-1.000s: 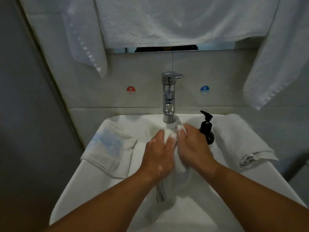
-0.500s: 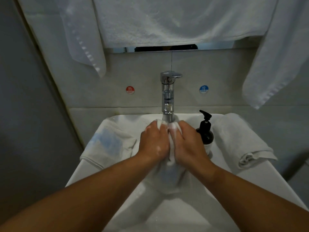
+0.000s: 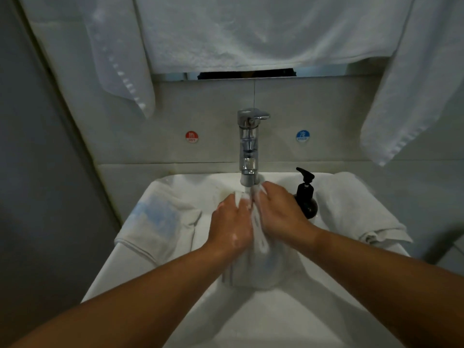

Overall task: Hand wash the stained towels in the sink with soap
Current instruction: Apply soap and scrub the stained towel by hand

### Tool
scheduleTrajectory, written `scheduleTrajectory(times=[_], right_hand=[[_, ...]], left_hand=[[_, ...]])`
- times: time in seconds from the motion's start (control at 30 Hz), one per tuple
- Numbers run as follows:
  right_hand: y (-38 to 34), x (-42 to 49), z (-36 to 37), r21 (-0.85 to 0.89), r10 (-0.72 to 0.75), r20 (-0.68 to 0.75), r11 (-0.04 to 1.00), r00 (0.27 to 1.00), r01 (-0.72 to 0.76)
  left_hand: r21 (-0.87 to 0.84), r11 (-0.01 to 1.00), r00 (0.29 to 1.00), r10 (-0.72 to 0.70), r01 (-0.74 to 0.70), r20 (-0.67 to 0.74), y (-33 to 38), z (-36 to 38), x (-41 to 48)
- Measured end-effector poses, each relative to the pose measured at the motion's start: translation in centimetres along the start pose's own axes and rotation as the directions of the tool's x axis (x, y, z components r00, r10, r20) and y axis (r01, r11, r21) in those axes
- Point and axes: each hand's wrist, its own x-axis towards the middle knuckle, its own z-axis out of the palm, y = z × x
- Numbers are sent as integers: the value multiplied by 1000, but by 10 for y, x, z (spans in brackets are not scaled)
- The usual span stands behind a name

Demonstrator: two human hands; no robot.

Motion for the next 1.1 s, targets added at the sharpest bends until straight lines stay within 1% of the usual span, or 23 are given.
scheduleTrajectory(times=[0.07,0.1,0.17,0.2,0.23,0.27,0.37,0.4,0.43,0.5,0.53,0.57,0.6,0.67,0.73,0.77,0.83,0.9,0.97,1.03,1.1], right_hand=[[6,-3,5,55,54,-63,997,997,-51],[7,-7,10,54,42,-84,998,996,-37],[6,-17,21,2,-52,-71,999,996,53],[6,-19,24,3,-95,-63,995,994,95],[6,-17,25,19,-104,-76,994,992,106],[7,-11,22,36,-80,-106,996,991,84],[10,-1,8,93,16,-178,996,984,1],[11,-3,8,81,17,-179,997,984,-3],[9,-6,10,56,-1,-157,998,988,9],[3,-16,19,24,-54,-67,998,996,56],[0,-18,23,30,-85,-44,996,995,86],[0,-16,24,32,-103,-52,994,993,104],[1,-10,22,25,-91,-85,995,992,94],[5,-1,12,60,-19,-153,998,988,29],[9,-1,6,85,20,-183,996,983,-5],[9,-5,6,73,6,-175,997,985,7],[6,-15,15,47,-59,-126,997,990,65],[1,-19,22,35,-114,-98,992,989,118],[4,-9,20,40,-74,-119,996,990,79],[9,-1,9,71,-10,-157,997,988,22],[11,-4,4,49,3,-158,999,987,5]], left_hand=[[-5,999,999,37,-37,14,3,0,-1],[-13,1000,1000,19,-19,4,3,1,2],[-28,998,998,-57,56,-39,-5,2,12],[-29,996,995,-88,87,-46,-9,2,14],[-20,995,995,-94,93,-38,-11,2,13],[-2,997,997,-71,71,-18,-10,2,9],[-9,996,995,87,-87,49,2,2,-5],[-19,995,994,102,-101,47,3,1,-4],[-25,996,996,82,-81,22,2,1,0],[-40,999,999,-8,6,-41,-7,-1,11],[-44,998,997,-46,44,-54,-11,-3,13],[-51,998,997,-51,48,-52,-12,-4,11],[-55,998,999,-24,22,-33,-11,-5,7],[-60,994,996,90,-89,27,-3,-4,-4],[-57,985,985,164,-161,52,5,-3,-7],[-55,986,986,162,-160,32,6,-2,-3],[-46,994,995,96,-97,-23,-2,-3,6],[-86,995,999,41,-41,-2,-13,-7,8],[-108,991,994,88,-81,64,-15,-9,4],[-71,982,976,183,-175,117,-9,-9,1],[-57,976,970,214,-209,118,-3,-6,2]])
